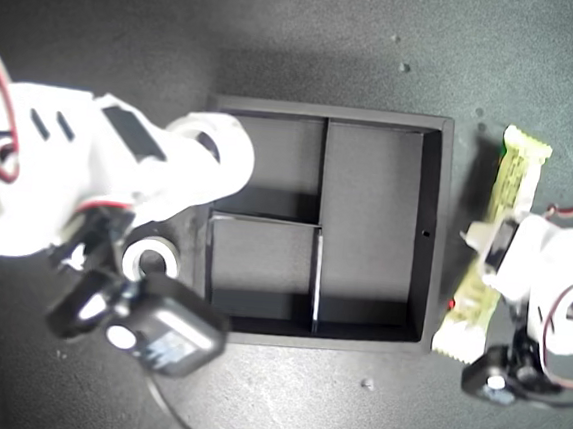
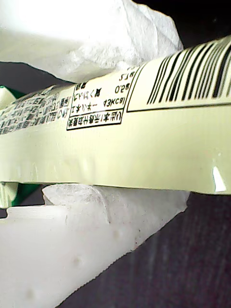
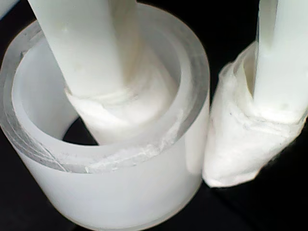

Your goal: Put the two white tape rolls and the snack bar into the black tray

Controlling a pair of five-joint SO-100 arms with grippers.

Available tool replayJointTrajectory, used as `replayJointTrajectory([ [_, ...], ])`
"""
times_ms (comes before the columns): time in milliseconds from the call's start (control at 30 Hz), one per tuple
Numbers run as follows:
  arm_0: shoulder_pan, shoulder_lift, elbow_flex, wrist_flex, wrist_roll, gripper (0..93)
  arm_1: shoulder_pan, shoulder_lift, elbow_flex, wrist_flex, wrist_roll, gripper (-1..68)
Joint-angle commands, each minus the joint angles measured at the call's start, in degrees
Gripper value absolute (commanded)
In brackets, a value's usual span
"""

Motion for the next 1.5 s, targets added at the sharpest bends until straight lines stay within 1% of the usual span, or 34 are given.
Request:
replayJointTrajectory([
  [0, 0.6, -7.3, -8.0, 0.1, 0.4, 0.0, -1.7, 0.3, -10.5, 4.4, -7.8, 8.4],
  [133, -1.1, -17.3, -14.9, 1.3, 0.2, 0.0, -1.9, -3.4, -22.9, 3.0, -9.2, 8.9],
  [233, -1.9, -25.2, -22.2, 4.7, 0.1, 0.0, -1.1, -12.4, -35.2, 0.5, -10.1, 8.8],
  [333, -2.4, -31.9, -29.6, 9.3, -0.3, 0.0, 0.7, -22.7, -46.5, 0.7, -10.6, 8.3],
  [433, -2.6, -36.5, -35.7, 13.8, -0.8, 0.0, 2.9, -25.7, -45.0, -0.7, -10.1, 7.0],
  [500, -2.4, -38.2, -39.0, 16.4, -1.0, 0.2, 2.5, -25.7, -44.1, -1.0, -10.1, 7.1],
  [600, -1.3, -42.5, -48.6, 22.9, -1.9, 3.4, 1.4, -25.7, -44.0, 0.5, -10.8, 10.7],
  [667, 0.1, -50.3, -65.7, 32.1, -4.0, 7.9, 0.8, -25.7, -44.2, 2.1, -11.2, 12.9],
  [700, 1.0, -51.5, -69.3, 32.6, -4.2, 8.6, 0.6, -25.7, -44.5, 2.8, -11.2, 13.3],
  [833, 4.1, -48.1, -68.3, 32.5, -8.2, 8.5, -0.5, -25.7, -47.4, 4.9, -10.9, 13.3],
  [933, 5.3, -46.6, -67.1, 32.5, -9.2, 8.4, -1.2, -25.7, -49.0, 5.9, -11.2, 14.8],
  [1033, 5.5, -45.4, -64.5, 32.5, -10.0, 10.6, -1.4, -25.7, -50.7, 9.9, -11.7, 21.0],
  [1133, 5.4, -42.4, -62.3, 32.5, -9.4, 13.2, -0.1, -25.7, -57.6, 19.7, -13.0, 25.5],
  [1233, 3.8, -32.5, -55.5, 32.5, -7.3, 15.3, 3.3, -17.4, -51.9, 20.2, -16.2, 24.5],
  [1333, 2.8, -17.4, -43.5, 32.5, -6.9, 15.5, 9.1, -5.9, -42.7, 20.2, -17.1, 23.4],
  [1400, 3.8, -7.1, -34.3, 32.5, -9.1, 15.5, 12.2, 3.7, -35.6, 20.2, -15.8, 23.1],
  [1467, 6.2, 1.8, -23.6, 31.8, -12.6, 15.5, 14.9, 13.2, -28.2, 20.2, -12.6, 23.0],
])
